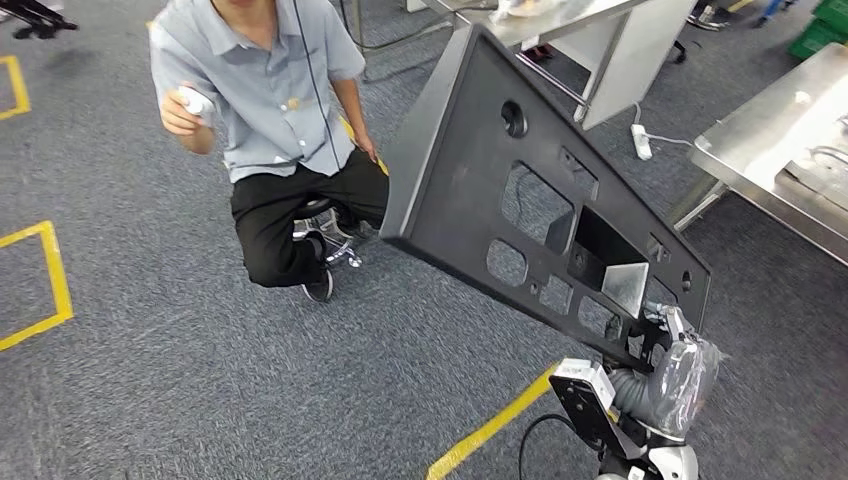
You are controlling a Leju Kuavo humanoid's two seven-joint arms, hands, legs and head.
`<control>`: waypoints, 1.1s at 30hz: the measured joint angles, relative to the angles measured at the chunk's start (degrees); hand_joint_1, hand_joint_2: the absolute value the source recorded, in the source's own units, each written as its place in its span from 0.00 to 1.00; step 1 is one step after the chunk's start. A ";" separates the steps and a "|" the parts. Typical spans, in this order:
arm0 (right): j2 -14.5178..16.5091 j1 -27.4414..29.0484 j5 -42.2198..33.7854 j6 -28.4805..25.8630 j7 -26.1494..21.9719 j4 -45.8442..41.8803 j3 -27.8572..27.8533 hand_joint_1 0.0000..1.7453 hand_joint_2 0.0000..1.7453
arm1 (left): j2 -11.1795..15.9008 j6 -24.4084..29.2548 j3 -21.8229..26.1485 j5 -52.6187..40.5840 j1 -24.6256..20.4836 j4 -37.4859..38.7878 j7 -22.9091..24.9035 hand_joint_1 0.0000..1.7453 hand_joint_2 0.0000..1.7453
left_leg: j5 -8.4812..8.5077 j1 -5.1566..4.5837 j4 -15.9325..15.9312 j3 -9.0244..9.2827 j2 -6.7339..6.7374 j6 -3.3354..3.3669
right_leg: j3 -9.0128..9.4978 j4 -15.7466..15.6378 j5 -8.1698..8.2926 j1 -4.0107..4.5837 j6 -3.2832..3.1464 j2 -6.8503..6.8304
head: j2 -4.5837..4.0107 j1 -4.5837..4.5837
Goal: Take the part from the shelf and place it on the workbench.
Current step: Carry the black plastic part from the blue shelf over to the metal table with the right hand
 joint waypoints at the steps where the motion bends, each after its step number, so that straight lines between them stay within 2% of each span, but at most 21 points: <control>1: -0.01 0.03 0.00 -0.01 0.02 -0.04 -0.07 1.00 1.00 | -0.06 0.05 0.01 0.00 0.08 0.00 -0.01 0.00 1.00 | 0.09 0.05 -0.23 0.11 0.69 0.33 | -1.08 2.45 -1.49 0.05 0.22 -1.58 | 0.00 0.07; 2: -0.01 0.05 0.00 -0.01 0.03 -0.07 -0.09 1.00 1.00 | -0.05 0.11 0.01 0.00 0.18 0.00 -0.01 0.00 1.00 | 0.06 0.00 -0.30 0.15 1.36 0.53 | -2.62 5.77 -3.29 0.05 0.43 -2.84 | 0.00 0.13; 3: -0.01 0.12 0.00 0.00 0.04 -0.06 -0.10 1.00 1.00 | -0.04 0.17 0.02 0.00 0.27 0.00 -0.02 0.00 1.00 | 0.00 -0.05 -0.30 0.16 2.06 0.64 | -4.37 9.41 -4.96 -0.08 0.61 -3.33 | 0.00 0.13; 5: -0.01 0.29 0.00 0.01 0.07 -0.05 -0.12 1.00 1.00 | -0.02 0.24 0.02 0.00 0.37 0.00 -0.05 0.00 1.00 | -0.11 -0.09 -0.29 0.17 3.00 0.75 | -6.60 13.98 -6.65 -0.26 0.81 -3.55 | 0.00 0.14; 9: -0.01 0.39 0.00 0.02 0.09 -0.05 -0.14 1.00 1.00 | -0.02 0.26 0.02 0.00 0.35 0.00 -0.08 0.00 1.00 | -0.18 -0.09 -0.28 0.21 3.51 0.73 | -6.92 14.59 -6.40 -0.35 0.89 -3.58 | 0.00 0.14; 10: -0.01 0.43 0.00 0.02 0.10 -0.05 -0.14 1.00 1.00 | -0.02 0.26 0.02 0.00 0.33 0.00 -0.10 0.00 1.00 | -0.22 -0.09 -0.28 0.26 3.77 0.70 | -6.67 14.05 -5.84 -0.39 0.91 -3.62 | 0.00 0.14; 12: -0.01 0.49 0.00 0.02 0.10 -0.15 -0.16 1.00 1.00 | -0.14 0.26 0.02 0.00 0.25 0.00 -0.15 0.00 1.00 | -0.66 -0.20 -0.27 0.81 5.25 0.25 | -2.24 5.52 -1.90 0.04 0.31 -5.74 | 0.00 0.13; 14: -0.01 0.50 0.00 0.01 0.10 -0.32 -0.20 1.00 1.00 | -0.31 0.26 0.02 0.00 0.13 0.00 -0.17 0.00 1.00 | -1.14 -0.40 -0.40 1.50 7.06 -0.51 | 1.72 -2.37 1.02 0.79 -0.60 -7.53 | 0.00 0.11; 15: -0.01 0.53 0.00 0.01 0.10 -0.42 -0.21 1.00 1.00 | -0.34 0.27 0.02 -0.01 0.06 0.00 -0.18 0.00 1.00 | -1.35 -0.55 -0.48 1.65 7.76 -0.89 | 1.87 -2.86 0.99 0.83 -0.99 -7.21 | 0.00 0.09; 16: 0.00 0.59 0.01 0.00 0.10 -0.47 -0.23 1.00 1.00 | -0.34 0.28 0.02 -0.01 0.00 0.00 -0.19 0.00 1.00 | -1.71 -0.53 -0.27 1.79 7.60 -1.19 | 2.10 -3.21 1.14 0.62 -1.25 -6.61 | 0.00 0.09; 18: 0.02 0.62 0.03 -0.01 0.10 -0.61 -0.25 1.00 1.00 | -0.33 0.31 0.02 -0.01 -0.03 0.00 -0.23 0.00 1.00 | -3.97 -0.45 3.06 0.57 5.46 -1.63 | 2.64 -3.89 1.44 0.10 -1.90 -5.47 | 0.00 -0.01; 20: 0.05 0.63 0.04 0.00 0.10 -0.66 -0.26 1.00 1.00 | -0.33 0.32 0.02 -0.01 0.06 0.00 -0.26 0.00 1.00 | -7.46 -0.35 10.31 -2.87 3.04 -1.85 | 2.70 -3.88 1.39 0.02 -2.28 -4.35 | 0.00 -0.11; 21: 0.06 0.66 0.04 0.01 0.10 -0.66 -0.26 1.00 1.00 | -0.33 0.32 0.01 -0.01 0.13 0.00 -0.26 0.00 1.00 | -8.52 -0.34 13.59 -4.60 2.66 -1.96 | 2.66 -3.75 1.33 0.02 -2.37 -3.65 | 0.00 -0.12; 22: 0.06 0.71 0.04 0.01 0.10 -0.65 -0.26 1.00 1.00 | -0.34 0.31 0.01 -0.01 0.19 0.00 -0.26 0.00 1.00 | -8.51 -0.34 15.24 -5.62 2.54 -2.03 | 2.64 -3.60 1.26 0.03 -2.39 -2.89 | 0.00 -0.12; 23: 0.06 0.74 0.04 0.01 0.10 -0.64 -0.26 1.00 1.00 | -0.33 0.31 0.01 -0.01 0.24 0.00 -0.25 0.00 1.00 | -7.38 -0.33 14.85 -5.68 2.49 -2.04 | 2.64 -3.40 1.16 0.03 -2.34 -2.07 | 0.00 -0.12; 25: 0.06 0.79 0.04 0.02 0.10 -0.65 -0.26 1.00 1.00 | -0.28 0.32 0.02 -0.01 0.27 0.00 -0.24 0.00 1.00 | -3.06 -0.23 8.52 -3.23 1.67 -1.89 | 2.67 -2.89 0.85 -0.05 -2.04 -0.51 | 0.00 -0.11; 27: 0.06 0.78 0.05 0.01 0.10 -0.67 -0.26 1.00 1.00 | -0.22 0.32 0.02 0.00 0.27 0.00 -0.25 0.00 1.00 | -0.68 -0.07 2.55 -0.75 -0.59 -1.64 | 2.31 -2.21 0.53 0.00 -1.50 0.71 | 0.00 -0.10; 29: 0.06 0.87 0.10 0.01 0.10 -0.68 -0.26 1.00 1.00 | -0.22 0.32 0.02 0.00 0.12 0.00 -0.26 0.00 1.00 | -0.74 -0.14 1.15 -0.14 -1.67 -1.27 | 1.78 -1.92 0.56 -0.01 -0.91 1.68 | 0.00 -0.08; 30: 0.04 0.97 0.14 0.02 0.10 -0.69 -0.27 1.00 1.00 | -0.26 0.32 0.02 0.00 -0.01 0.00 -0.27 0.00 1.00 | -0.62 -0.10 0.98 -0.06 -1.19 -0.96 | 1.65 -1.95 0.67 -0.08 -0.62 2.21 | 0.00 -0.08; 31: 0.03 1.08 0.17 0.01 0.11 -0.69 -0.28 1.00 1.00 | -0.31 0.32 0.02 -0.01 -0.08 0.00 -0.27 0.00 1.00 | -0.49 -0.08 0.70 0.07 -0.59 -0.62 | 1.54 -1.79 0.55 -0.07 -0.33 1.98 | 0.00 -0.06; 33: 0.02 1.12 0.22 0.01 0.11 -0.76 -0.31 1.00 1.00 | -0.40 0.36 0.02 0.02 -0.03 0.00 -0.28 0.00 1.00 | -0.24 0.10 0.15 0.34 0.69 0.15 | 0.34 0.80 -1.11 0.04 0.19 -0.24 | 0.00 0.16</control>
